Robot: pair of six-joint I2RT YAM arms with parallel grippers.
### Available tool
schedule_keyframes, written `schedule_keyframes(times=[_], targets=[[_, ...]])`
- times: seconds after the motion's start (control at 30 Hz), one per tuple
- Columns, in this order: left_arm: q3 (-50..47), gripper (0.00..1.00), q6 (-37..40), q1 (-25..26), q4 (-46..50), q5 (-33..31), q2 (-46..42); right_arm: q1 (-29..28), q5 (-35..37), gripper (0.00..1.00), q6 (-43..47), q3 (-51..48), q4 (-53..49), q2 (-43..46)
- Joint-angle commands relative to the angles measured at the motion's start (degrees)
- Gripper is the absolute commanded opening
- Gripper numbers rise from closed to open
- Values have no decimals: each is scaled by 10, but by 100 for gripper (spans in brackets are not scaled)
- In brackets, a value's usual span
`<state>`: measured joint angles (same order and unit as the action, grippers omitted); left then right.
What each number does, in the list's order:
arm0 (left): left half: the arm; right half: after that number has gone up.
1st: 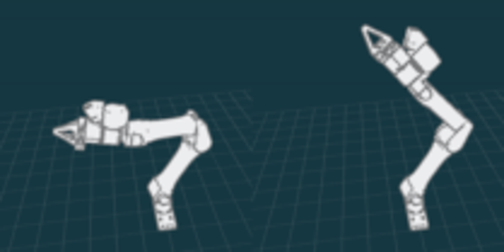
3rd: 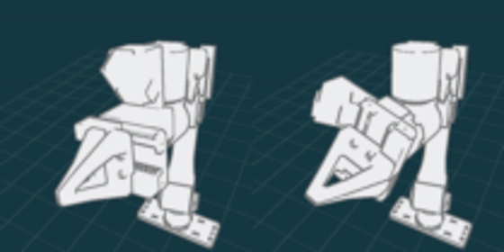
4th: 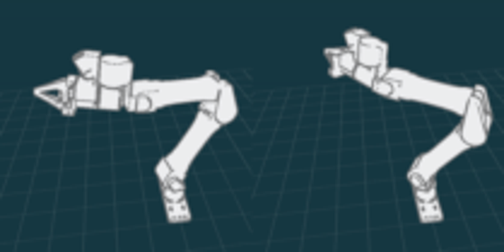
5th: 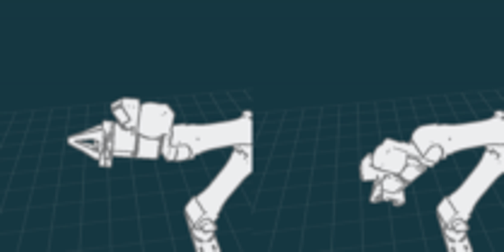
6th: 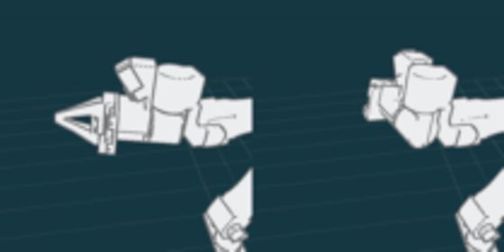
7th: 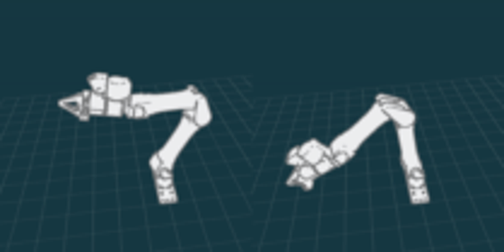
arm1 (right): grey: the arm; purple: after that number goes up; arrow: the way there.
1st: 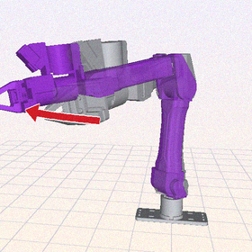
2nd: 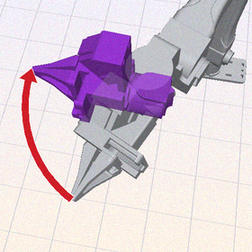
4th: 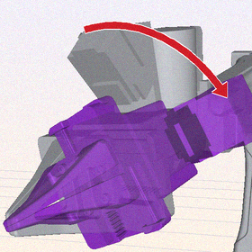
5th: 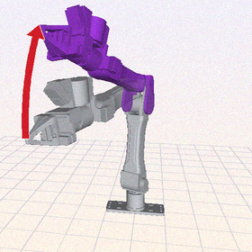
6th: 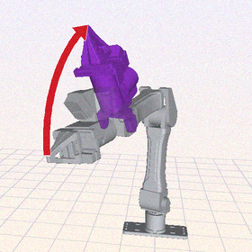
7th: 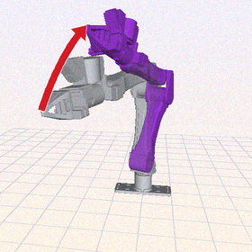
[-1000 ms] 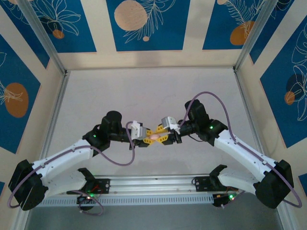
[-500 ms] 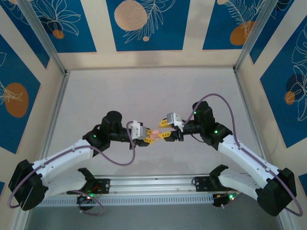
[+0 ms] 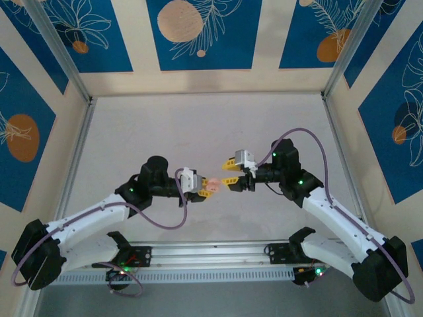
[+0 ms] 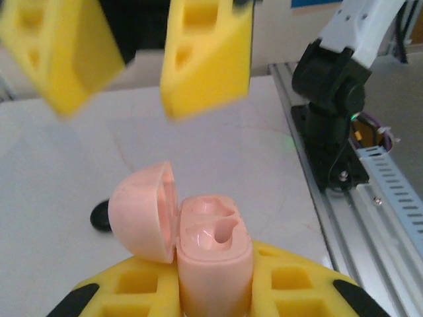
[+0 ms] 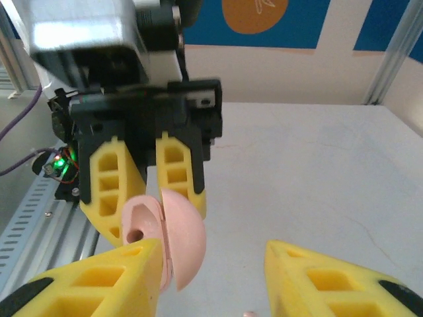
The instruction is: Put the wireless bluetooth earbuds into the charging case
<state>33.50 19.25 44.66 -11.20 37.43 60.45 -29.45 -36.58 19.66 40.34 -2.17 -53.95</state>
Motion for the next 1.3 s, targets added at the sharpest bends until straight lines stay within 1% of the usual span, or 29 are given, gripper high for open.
schedule_keyframes(times=[0.0, 0.1, 0.23, 0.27, 0.3, 0.37, 0.4, 0.47, 0.53, 0.6, 0.67, 0.77, 0.83, 0.93, 1.07, 1.2, 1.27], targets=[[-43, 21, -52, -11, -86, -35, 1, 10, 2, 46, -45, -13, 6, 22], [-83, 21, -99, -33, -160, -44, 6, 20, 26, 48, -82, -21, -10, 33], [-121, 21, -137, -54, -219, -72, 14, 39, 44, 49, -127, -22, -55, 32], [-128, 21, -142, -57, -226, -77, 16, 45, 60, 53, -157, -29, -55, 32], [-133, 21, -147, -60, -231, -82, 18, 50, 92, 60, -190, -38, -53, 32], [-139, 21, -152, -62, -234, -88, 21, 61, 148, 71, -240, -53, -59, 32], [-141, 21, -155, -62, -233, -91, 22, 69, 167, 72, -262, -54, -68, 30], [-146, 20, -165, -64, -232, -104, 19, 86, 182, 74, -299, -47, -85, 22], [-155, 20, -178, -68, -236, -120, 15, 98, 163, 74, -299, -35, -100, 9], [-167, 19, -194, -78, -243, -134, 9, 100, 120, 74, -250, -19, -117, -10], [-177, 19, -211, -91, -248, -144, 2, 98, 81, 74, -182, -6, -131, -27], [-192, 19, -241, -113, -253, -163, -15, 91, 31, 68, -40, 16, -161, -52], [-200, 19, -259, -127, -256, -170, -28, 81, 16, 64, 59, 40, -198, -73], [-208, 19, -281, -145, -251, -175, -50, 61, 31, 58, 185, 95, -267, -125], [-216, 19, -301, -168, -239, -176, -76, 22, 74, 50, 348, 176, -367, -215], [-218, 19, -312, -192, -213, -176, -100, -20, 140, 47, 451, 224, -394, -294], [-218, 20, -316, -203, -200, -175, -109, -34, 153, 46, 490, 244, -397, -328]])
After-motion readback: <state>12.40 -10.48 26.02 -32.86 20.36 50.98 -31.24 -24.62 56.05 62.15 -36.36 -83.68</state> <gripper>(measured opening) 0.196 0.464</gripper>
